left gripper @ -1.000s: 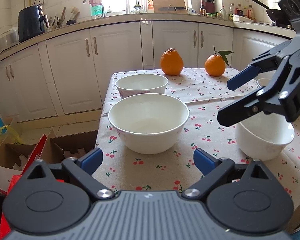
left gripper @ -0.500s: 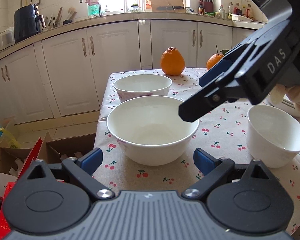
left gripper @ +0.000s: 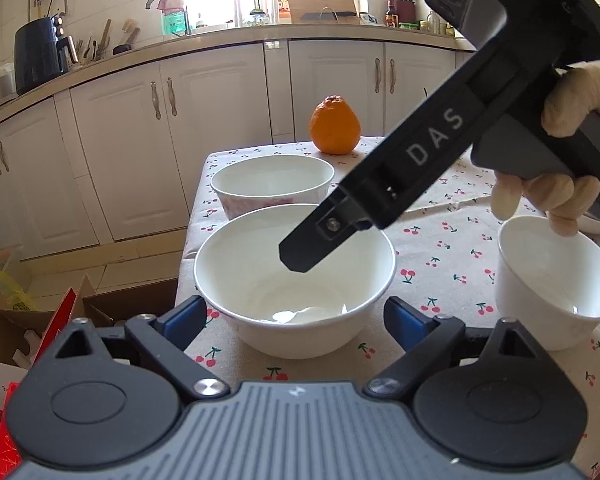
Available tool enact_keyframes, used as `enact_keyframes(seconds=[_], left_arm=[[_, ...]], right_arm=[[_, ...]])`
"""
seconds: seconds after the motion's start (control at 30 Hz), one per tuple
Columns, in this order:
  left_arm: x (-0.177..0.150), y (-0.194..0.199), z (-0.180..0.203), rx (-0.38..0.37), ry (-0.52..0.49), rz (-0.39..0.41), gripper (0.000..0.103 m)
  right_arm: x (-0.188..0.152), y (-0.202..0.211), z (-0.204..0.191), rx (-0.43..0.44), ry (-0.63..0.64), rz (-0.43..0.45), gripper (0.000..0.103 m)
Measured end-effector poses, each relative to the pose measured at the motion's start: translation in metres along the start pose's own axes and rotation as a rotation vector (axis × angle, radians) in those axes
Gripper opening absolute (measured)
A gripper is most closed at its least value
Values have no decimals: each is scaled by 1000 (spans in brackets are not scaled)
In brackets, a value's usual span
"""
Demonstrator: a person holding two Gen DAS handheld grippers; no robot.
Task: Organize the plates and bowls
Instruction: 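Move the right tool to the large white bowl and grip its rim, then lift the large white bowl with the right tool and lower it into another white bowl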
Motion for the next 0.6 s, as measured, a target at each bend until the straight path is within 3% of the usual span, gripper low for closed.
enact_keyframes(seconds=[0.6], left_arm=[[3, -1, -4, -13, -11, -1, 90]], right_arm=[[8, -14, 4, 70, -10, -21, 63]])
Point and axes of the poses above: each gripper's, at about its wrist camera, not at the fingertips, and y roughly against the way its jaws point, z to its right, x to its top, the point moved 8 cm from there along -y, roughly the way its jaws point, and after that the axes turned 9 degrees about -z, right-handed, at the moved point
